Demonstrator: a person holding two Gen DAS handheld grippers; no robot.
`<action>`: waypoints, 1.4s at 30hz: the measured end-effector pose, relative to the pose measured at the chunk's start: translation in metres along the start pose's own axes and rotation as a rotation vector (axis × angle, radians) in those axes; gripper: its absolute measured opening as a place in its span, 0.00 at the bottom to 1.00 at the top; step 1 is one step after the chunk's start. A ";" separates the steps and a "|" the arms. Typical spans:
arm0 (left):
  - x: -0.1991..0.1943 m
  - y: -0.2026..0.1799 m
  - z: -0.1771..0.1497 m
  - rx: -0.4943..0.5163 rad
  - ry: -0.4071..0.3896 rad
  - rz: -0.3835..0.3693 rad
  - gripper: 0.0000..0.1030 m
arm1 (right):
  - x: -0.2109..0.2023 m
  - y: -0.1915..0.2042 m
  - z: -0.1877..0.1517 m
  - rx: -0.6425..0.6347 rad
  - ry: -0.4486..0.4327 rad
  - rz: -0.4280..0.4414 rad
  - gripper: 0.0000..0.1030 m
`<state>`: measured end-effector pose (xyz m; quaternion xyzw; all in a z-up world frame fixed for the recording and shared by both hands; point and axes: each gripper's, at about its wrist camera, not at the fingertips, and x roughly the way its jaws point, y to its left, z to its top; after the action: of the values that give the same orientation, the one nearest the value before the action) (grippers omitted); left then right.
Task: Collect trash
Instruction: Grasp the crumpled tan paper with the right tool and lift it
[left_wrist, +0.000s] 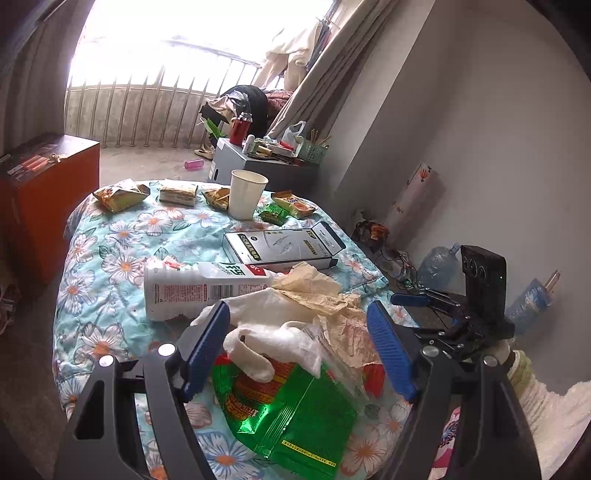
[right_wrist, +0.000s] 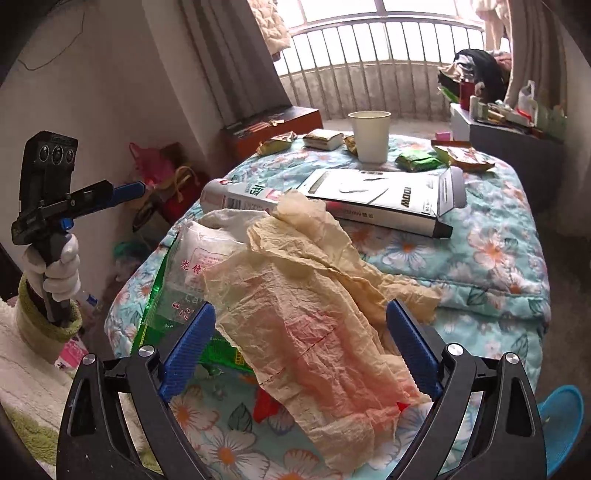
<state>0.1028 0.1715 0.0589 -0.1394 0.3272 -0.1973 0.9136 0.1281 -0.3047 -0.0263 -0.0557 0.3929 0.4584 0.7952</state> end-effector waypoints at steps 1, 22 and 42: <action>0.001 0.002 -0.001 0.001 0.005 -0.004 0.72 | 0.008 -0.006 0.005 -0.014 0.023 0.048 0.88; 0.036 0.033 0.002 -0.099 0.095 -0.046 0.72 | 0.051 -0.008 0.024 -0.067 0.243 0.332 0.88; 0.033 0.039 0.000 -0.122 0.083 -0.044 0.72 | 0.017 -0.035 0.038 0.060 0.009 0.099 0.03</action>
<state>0.1365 0.1905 0.0257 -0.1934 0.3730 -0.2024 0.8846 0.1820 -0.2960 -0.0217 -0.0145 0.4123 0.4850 0.7711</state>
